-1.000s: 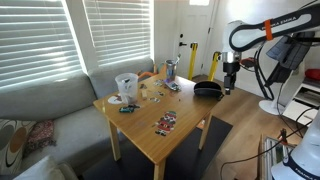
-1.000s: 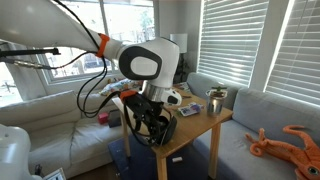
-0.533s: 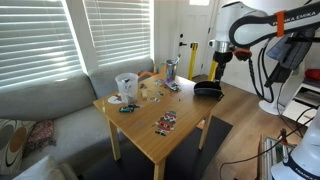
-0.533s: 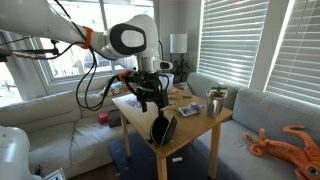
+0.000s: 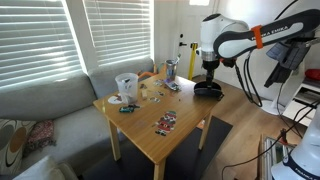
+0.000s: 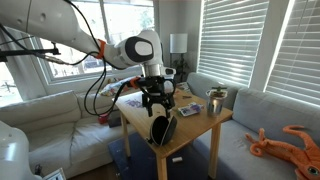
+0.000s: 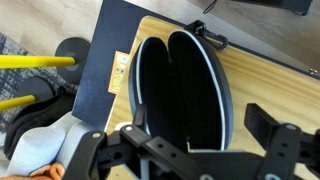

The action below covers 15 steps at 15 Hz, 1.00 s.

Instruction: Pick up the glasses pouch and put it in the clear frost cold cup

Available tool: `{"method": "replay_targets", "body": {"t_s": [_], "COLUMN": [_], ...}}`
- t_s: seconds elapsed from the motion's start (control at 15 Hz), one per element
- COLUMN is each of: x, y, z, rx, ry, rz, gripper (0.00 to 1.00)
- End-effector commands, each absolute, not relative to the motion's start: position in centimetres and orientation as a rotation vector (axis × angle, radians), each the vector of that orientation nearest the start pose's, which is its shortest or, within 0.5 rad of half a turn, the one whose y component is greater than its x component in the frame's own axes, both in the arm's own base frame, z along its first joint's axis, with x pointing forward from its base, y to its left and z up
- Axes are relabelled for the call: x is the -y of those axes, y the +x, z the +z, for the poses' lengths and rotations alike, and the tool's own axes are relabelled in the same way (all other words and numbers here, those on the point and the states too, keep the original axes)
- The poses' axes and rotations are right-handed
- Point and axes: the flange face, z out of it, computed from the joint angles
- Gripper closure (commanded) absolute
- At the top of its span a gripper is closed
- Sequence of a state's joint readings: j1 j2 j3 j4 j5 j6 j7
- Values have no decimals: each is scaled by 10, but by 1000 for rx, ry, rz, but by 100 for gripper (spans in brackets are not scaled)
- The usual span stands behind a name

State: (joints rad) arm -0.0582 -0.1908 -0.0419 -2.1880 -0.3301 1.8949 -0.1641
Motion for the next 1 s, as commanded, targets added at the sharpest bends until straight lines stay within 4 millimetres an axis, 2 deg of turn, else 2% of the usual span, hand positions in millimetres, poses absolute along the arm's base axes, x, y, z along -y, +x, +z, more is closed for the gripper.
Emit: {"method": "replay_targets", "body": {"t_s": [0.0, 0.07, 0.13, 0.27, 0.47, 0.8, 0.87, 0.93], "x": [63, 60, 58, 54, 48, 45, 45, 47], "y": [482, 482, 483, 483, 486, 486, 485, 485], "z": [455, 449, 443, 434, 425, 428, 432, 421], "rx": [406, 426, 440, 474, 505, 580, 606, 554], "ry": [-3359, -3347, -3323, -3295, -3277, -3231, -3195, -3253], "rz": [340, 377, 421, 465, 500, 450, 435, 466], "gripper": [5, 8, 28, 38, 62, 96, 99, 84]}}
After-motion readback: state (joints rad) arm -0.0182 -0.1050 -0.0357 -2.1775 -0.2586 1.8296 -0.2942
